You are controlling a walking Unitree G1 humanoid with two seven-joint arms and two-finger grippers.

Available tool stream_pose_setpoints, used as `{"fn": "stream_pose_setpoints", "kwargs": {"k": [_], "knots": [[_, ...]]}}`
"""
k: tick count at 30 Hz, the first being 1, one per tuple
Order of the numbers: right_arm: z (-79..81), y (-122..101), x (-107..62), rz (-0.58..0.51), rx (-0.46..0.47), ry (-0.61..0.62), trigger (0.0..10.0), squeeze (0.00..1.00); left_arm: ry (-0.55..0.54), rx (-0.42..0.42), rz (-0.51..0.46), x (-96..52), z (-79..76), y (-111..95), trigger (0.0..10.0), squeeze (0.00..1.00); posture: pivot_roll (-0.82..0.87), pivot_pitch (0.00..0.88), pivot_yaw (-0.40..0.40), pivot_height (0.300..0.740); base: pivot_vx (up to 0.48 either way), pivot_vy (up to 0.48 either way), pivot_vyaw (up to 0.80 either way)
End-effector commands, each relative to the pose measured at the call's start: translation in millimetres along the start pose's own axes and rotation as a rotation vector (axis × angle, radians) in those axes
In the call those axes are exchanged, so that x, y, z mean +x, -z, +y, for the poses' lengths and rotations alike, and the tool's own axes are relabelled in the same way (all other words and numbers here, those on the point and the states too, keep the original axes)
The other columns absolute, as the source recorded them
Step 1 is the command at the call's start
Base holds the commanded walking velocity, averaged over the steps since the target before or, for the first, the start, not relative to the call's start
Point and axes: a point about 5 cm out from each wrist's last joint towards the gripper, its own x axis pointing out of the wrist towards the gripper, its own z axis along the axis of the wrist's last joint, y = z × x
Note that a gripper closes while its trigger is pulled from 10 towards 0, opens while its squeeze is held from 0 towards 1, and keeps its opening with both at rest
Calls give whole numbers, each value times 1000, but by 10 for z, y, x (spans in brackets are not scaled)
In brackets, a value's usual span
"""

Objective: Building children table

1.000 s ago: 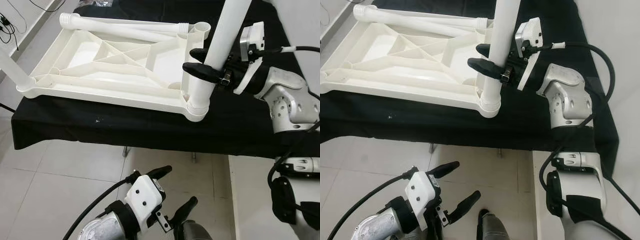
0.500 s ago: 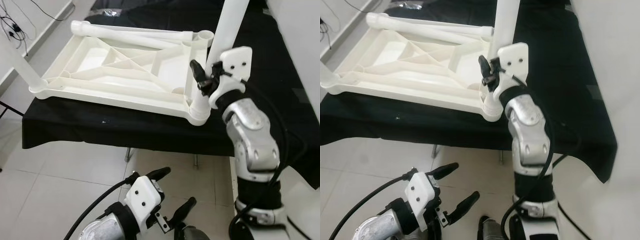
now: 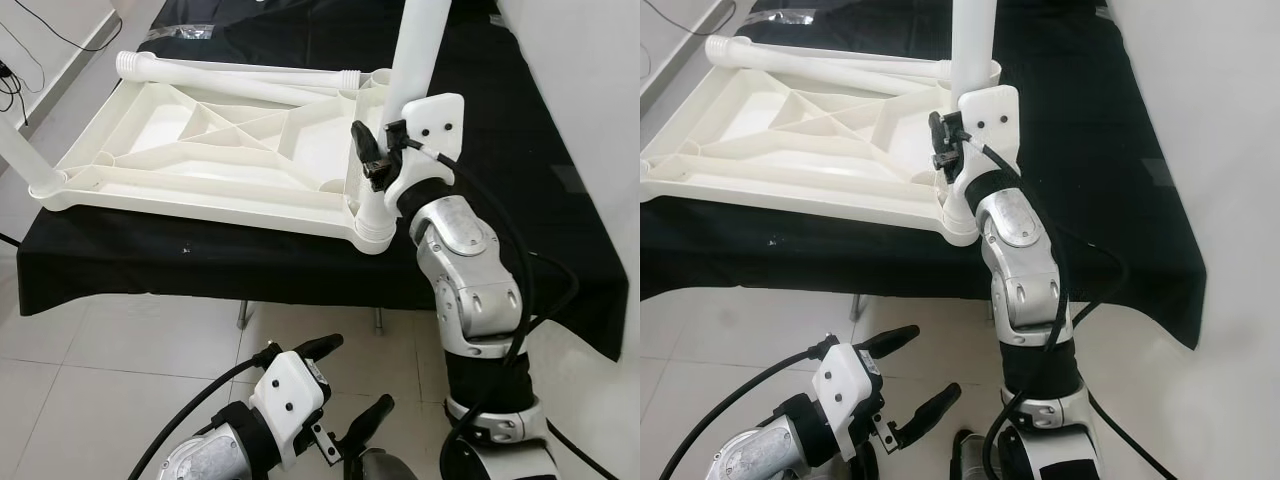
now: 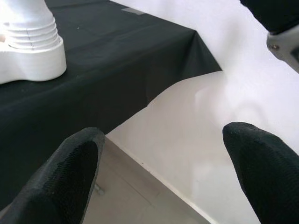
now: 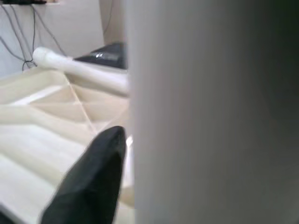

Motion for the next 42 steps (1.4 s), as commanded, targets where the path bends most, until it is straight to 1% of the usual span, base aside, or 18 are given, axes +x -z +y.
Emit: {"fn": "stream_pose_setpoints", "kwargs": {"k": [1,5,6,7,8,10,11,12,14,16,20,21,26,29,30,31,32,42], "knots": [[80,-38,27,-19,35,-71,10000,1000,9,1,26,-16,-24,49,10000,0,44,284,-16,740,0,0,0],[83,-97,46,-53,43,-126,10000,1000,8,1,23,-9,-25,44,10000,0,41,287,-21,740,0,0,0],[97,-134,57,-74,65,-196,10000,345,6,0,22,-6,-25,41,10000,0,40,292,-26,740,0,0,0],[123,-169,57,-95,90,-277,10000,0,4,0,20,-3,-24,39,10000,0,38,294,-27,740,0,0,0],[123,-169,57,-95,90,-277,10000,0,4,0,20,-3,-24,39,10000,0,38,294,-27,740,0,0,0],[145,-204,45,-116,108,-405,10000,0,1,-2,17,3,-24,36,10000,0,35,296,-28,740,0,0,0],[137,-206,41,-121,92,-450,10000,0,1,-3,16,5,-25,34,10000,0,36,296,-28,740,0,0,0],[137,-206,41,-121,92,-450,10000,0,1,-3,16,5,-25,34,10000,0,36,296,-28,740,0,0,0],[38,-198,62,-118,75,-553,10000,0,2,-4,14,7,-26,32,10000,0,39,298,-28,740,0,0,0],[-3,-200,75,-116,76,-568,10000,0,2,-4,13,6,-25,31,10000,0,39,298,-28,740,0,0,0],[-74,-213,59,-114,54,-723,10000,0,2,-6,13,0,-24,28,10000,0,41,302,-25,740,0,0,0],[-74,-213,59,-114,54,-723,10000,0,2,-6,13,0,-24,28,10000,0,41,302,-25,740,0,0,0],[-241,-239,144,-121,39,-759,10000,0,2,-7,14,-6,-20,21,10000,0,58,311,-18,740,0,0,0],[-279,-246,178,-126,38,-766,10000,0,2,-7,15,-7,-14,20,10000,0,68,313,-13,740,0,0,0],[-296,-250,188,-129,42,-777,4627,0,4,-8,15,-6,-12,18,10000,0,70,314,-9,740,0,0,0],[-306,-253,193,-132,46,-784,4627,0,5,-8,16,-6,-11,17,10000,0,70,314,-9,740,0,0,0],[-314,-250,190,-132,50,-794,0,0,6,-9,16,-6,-12,17,10000,0,70,314,-9,740,0,0,0],[-389,-204,172,-121,54,-828,0,0,6,-8,18,-7,-8,17,10000,0,75,316,-5,740,0,0,0]]}}
